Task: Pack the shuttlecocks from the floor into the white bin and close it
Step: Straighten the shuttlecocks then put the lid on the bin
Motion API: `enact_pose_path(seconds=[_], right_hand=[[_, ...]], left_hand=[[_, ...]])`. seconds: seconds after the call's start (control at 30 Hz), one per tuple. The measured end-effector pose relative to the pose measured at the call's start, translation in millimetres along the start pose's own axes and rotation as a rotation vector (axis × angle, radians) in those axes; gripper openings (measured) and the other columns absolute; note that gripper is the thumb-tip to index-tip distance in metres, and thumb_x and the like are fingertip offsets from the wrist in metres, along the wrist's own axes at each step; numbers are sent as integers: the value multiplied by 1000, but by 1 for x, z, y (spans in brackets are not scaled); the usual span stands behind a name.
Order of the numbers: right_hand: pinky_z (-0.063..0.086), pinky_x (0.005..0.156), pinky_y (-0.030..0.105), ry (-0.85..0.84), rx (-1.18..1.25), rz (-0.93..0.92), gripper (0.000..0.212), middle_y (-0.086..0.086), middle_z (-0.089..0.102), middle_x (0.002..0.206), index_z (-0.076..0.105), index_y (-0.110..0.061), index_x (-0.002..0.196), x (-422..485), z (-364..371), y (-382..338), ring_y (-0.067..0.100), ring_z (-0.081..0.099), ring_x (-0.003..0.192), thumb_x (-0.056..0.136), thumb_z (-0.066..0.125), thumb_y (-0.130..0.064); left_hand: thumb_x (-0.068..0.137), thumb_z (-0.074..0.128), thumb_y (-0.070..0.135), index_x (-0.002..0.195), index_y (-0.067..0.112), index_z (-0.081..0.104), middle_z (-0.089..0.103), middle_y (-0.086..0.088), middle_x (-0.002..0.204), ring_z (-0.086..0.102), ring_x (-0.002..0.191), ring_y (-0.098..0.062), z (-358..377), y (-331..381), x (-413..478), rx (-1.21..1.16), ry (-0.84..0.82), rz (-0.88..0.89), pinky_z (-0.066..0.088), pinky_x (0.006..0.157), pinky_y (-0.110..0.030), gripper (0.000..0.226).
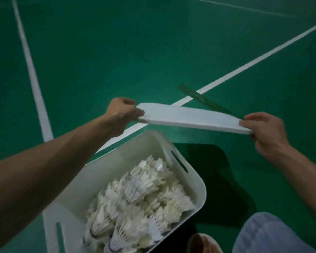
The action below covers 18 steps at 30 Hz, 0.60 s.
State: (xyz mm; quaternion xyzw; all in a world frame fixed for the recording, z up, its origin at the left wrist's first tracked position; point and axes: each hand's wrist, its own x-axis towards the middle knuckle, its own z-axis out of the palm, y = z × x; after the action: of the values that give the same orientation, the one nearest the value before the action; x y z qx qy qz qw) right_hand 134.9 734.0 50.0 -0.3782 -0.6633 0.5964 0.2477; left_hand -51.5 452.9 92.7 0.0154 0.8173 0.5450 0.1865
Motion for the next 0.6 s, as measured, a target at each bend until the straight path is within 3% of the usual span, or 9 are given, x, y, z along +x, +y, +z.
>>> enact_pose_path(seconds=[0.07,0.13,0.17,0.27,0.33,0.4,0.43,0.5,0.6], right_hand=[[50,60,12,-89,9,-47,26,4,62,97,67,-11,92,-15,13,-5,18,59,87,74,70,8],[53,64,11,-152,53,-89,40,2,63,100,65,-7,109,-30,30,-8,11,63,82,75,67,14],[53,66,11,-180,68,-109,45,0,63,99,63,-7,113,-37,37,-8,6,64,77,74,66,17],[52,66,11,-259,88,-138,52,-3,62,106,62,-12,114,-52,53,-7,-2,67,72,73,64,21],[54,66,14,-318,86,-144,57,-2,62,109,61,-13,117,-56,59,-5,1,68,76,72,64,22],[56,69,18,-381,59,-142,61,-1,62,113,59,-12,122,-60,64,-4,7,68,84,72,64,23],[57,71,20,-405,51,-138,62,0,62,116,58,-10,124,-61,67,-4,9,67,90,72,63,23],[58,76,24,-437,36,-131,62,2,60,121,56,-6,126,-64,71,-6,15,63,99,73,61,25],[56,79,22,-479,-3,-113,64,1,57,122,55,-5,128,-69,80,-13,15,59,104,72,58,27]], left_hand=[[74,69,-12,104,-4,59,61,-14,101,62,90,-25,-26,-12,-12,-47,-63,-44,52,68,-22,33],[71,68,-15,79,1,58,61,-13,89,61,102,-36,-50,-25,-25,-21,-124,-89,51,90,-37,20],[70,67,-16,78,-1,59,64,-17,90,61,104,-39,-61,-31,-32,-14,-147,-114,48,96,-43,19],[68,64,-20,104,-8,62,69,-18,100,65,97,-35,-87,-47,-51,26,-157,-154,52,87,-41,38],[69,69,-15,121,-4,56,69,-12,91,64,78,-26,-99,-57,-63,26,-90,-160,52,84,-40,55],[73,74,-4,134,-2,45,62,-11,77,51,61,-18,-110,-68,-69,-15,16,-176,49,71,-35,68],[75,74,-1,132,-4,47,63,-13,78,52,62,-18,-114,-71,-72,-28,50,-186,48,68,-33,63],[76,74,2,111,-6,61,68,-18,98,65,82,-27,-117,-75,-78,-25,73,-220,53,79,-38,39],[73,76,0,100,-7,65,69,-17,103,65,94,-34,-120,-83,-94,21,77,-266,53,88,-45,30]])
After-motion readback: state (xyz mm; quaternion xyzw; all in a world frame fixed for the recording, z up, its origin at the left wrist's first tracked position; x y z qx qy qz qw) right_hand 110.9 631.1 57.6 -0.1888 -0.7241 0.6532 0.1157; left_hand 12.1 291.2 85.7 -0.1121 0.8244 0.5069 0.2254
